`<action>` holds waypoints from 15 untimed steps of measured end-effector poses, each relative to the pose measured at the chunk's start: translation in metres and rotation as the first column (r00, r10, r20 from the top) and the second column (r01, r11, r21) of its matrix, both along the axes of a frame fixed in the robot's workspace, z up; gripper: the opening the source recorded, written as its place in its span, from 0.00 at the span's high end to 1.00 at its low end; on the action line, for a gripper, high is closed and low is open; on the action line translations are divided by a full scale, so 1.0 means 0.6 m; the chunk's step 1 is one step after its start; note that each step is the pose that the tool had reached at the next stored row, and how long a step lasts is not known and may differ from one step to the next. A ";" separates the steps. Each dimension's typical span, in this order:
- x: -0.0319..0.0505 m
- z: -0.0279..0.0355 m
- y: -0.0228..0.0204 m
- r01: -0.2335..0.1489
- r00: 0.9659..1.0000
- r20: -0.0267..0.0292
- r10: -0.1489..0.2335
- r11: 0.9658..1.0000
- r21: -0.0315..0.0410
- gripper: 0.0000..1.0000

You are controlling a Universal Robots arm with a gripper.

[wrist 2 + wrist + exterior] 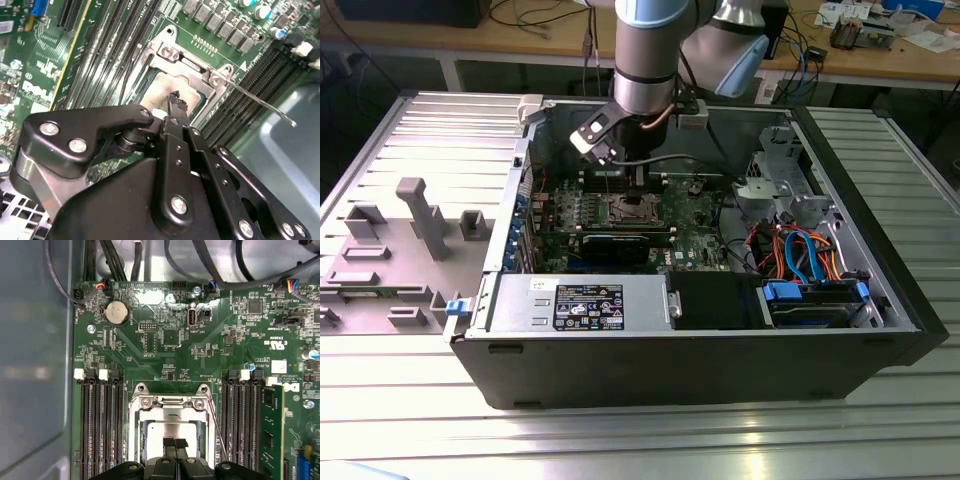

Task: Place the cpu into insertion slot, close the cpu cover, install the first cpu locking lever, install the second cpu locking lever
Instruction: 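Close the cpu cover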

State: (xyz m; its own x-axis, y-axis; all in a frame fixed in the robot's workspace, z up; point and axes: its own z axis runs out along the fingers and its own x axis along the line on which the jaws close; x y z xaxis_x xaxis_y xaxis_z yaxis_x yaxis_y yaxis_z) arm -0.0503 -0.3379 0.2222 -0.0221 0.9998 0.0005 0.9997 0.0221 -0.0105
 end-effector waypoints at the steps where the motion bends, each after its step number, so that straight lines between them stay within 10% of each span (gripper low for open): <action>1: 0.001 0.009 0.0000 0.000 1.000 -0.001 0.000 1.000 0.001 0.89; 7: 0.001 0.030 0.0000 0.000 1.000 -0.001 0.000 1.000 0.004 0.89; 15: 0.001 0.031 0.0000 0.000 1.000 -0.001 0.000 1.000 0.008 0.89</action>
State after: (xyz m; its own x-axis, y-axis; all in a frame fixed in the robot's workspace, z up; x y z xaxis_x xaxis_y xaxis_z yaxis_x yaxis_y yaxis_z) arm -0.0499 -0.3379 0.2410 -0.0220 0.9997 0.0084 0.9997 0.0221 -0.0116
